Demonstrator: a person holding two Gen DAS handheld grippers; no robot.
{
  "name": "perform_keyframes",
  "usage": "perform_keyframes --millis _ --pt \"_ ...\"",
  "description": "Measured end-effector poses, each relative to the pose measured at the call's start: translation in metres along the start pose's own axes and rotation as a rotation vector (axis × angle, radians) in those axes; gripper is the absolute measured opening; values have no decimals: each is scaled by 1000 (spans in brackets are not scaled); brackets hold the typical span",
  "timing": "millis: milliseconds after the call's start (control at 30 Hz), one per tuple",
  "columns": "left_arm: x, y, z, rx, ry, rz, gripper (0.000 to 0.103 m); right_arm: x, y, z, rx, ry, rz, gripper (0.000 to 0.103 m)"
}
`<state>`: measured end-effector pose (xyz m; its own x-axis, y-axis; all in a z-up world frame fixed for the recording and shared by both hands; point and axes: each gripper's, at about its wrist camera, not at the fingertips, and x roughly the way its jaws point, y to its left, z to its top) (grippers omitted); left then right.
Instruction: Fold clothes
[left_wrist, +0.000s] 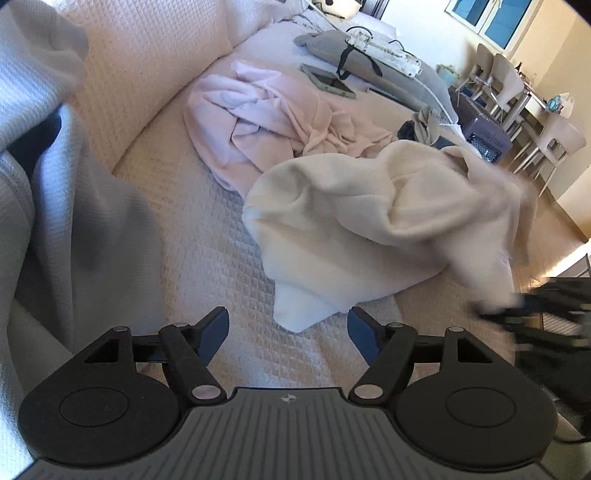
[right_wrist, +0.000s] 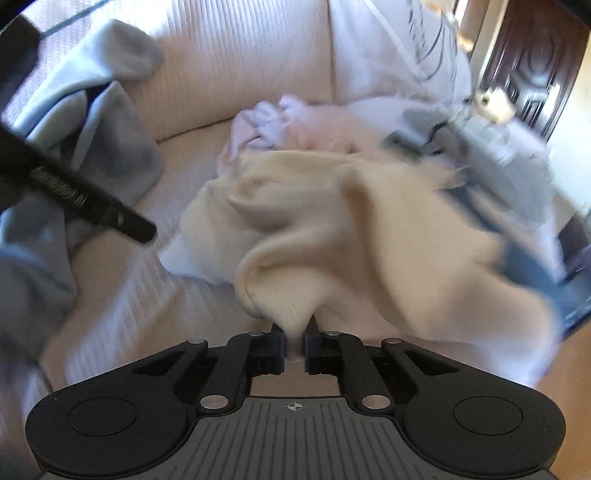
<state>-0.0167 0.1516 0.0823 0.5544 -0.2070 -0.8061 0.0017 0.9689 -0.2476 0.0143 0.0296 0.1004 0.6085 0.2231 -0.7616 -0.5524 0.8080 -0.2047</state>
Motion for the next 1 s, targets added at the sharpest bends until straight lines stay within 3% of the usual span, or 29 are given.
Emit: perform_keyframes --millis 233,300,433,567,767,800,900,1000 --pt "2 -19 -5 42 7 -23 69 -106 -66 -49 12 109 -240 9" --pt "0 -24 -8 66 16 -35 76 -126 -73 -71 51 174 -262 9" --pt "-3 -31 -19 102 54 -28 76 -151 -71 -107 109 256 -240 9" --pt "-21 -29 -28 100 59 -21 80 -144 -63 -118 182 240 -178 9" --pt "-47 -12 -24 30 -11 21 85 -143 -63 -110 115 204 -223 15" --pt "-44 -13 -23 30 -6 20 85 -142 -65 -107 110 188 -230 20" --pt "-34 -30 -24 59 21 -12 85 -140 -66 -98 124 122 -230 29" --pt "-20 -54 -25 112 45 -64 85 -133 -64 -91 187 52 -172 30"
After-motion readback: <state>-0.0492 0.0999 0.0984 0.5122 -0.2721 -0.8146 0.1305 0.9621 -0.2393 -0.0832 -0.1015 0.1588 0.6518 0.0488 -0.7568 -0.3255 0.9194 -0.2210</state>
